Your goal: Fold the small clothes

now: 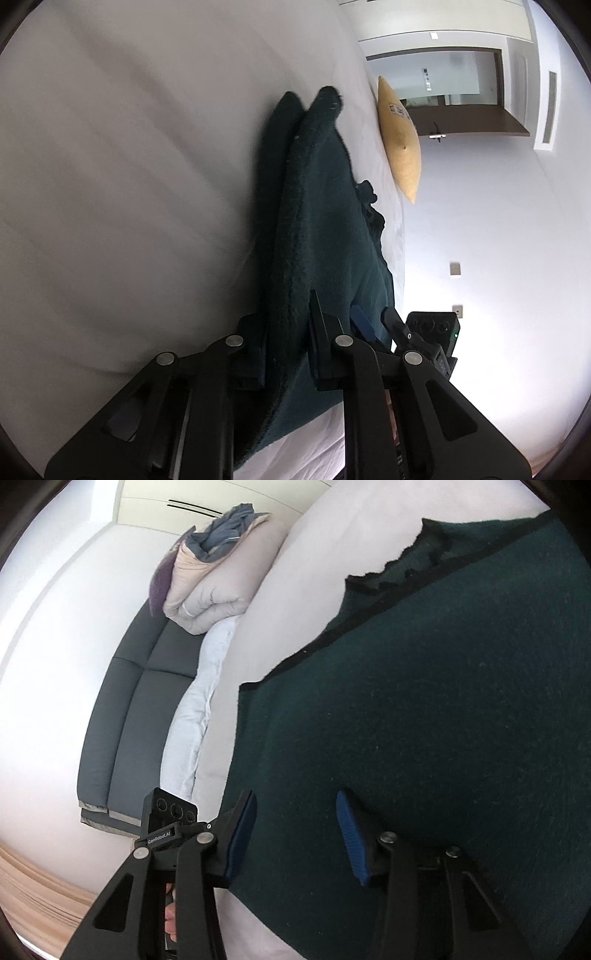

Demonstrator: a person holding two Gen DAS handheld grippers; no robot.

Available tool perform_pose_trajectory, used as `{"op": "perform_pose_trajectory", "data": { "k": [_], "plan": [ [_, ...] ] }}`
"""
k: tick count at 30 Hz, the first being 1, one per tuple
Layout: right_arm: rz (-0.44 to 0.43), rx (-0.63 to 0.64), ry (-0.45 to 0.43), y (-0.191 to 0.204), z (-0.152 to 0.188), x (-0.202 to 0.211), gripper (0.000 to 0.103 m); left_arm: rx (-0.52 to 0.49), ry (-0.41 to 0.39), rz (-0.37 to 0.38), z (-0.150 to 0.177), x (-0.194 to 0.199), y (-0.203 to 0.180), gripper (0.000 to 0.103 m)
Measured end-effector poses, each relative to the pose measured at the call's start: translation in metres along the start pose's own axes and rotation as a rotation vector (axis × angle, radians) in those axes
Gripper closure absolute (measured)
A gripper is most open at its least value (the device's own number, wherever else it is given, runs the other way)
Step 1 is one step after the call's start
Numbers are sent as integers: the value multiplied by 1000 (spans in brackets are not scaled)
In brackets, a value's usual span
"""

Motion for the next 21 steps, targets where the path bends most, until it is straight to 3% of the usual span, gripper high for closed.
{"op": "perform_pose_trajectory", "data": {
  "k": [5,11,15,19,21],
  "plan": [
    [-33,-11,-21,6,-9,22,33,-105,-18,-59,5,3,-54,89],
    [-126,-110,-31,-24,-38,65,31,-281,-11,-155,31,-33,-152,89],
    [-211,-172,-62,-53,-55,98,29,-434,22,-242,70,-103,-215,89],
    [-268,-214,-118,-79,-67,134,24,-437,137,-285,113,-188,-211,89],
    [-244,-226,-126,-89,-72,142,23,-490,131,-332,131,-206,-210,89]
  ]
}}
Point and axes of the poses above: each gripper's, at about its wrist camera, not at the fingertips, and x roughly against the way its jaws point, y to its left, z to its underside, the point moved 1 cm from there along -x, roughly the way its jaws point, and after that the axes turned 1 degree about -x, right-handed, at the moved point
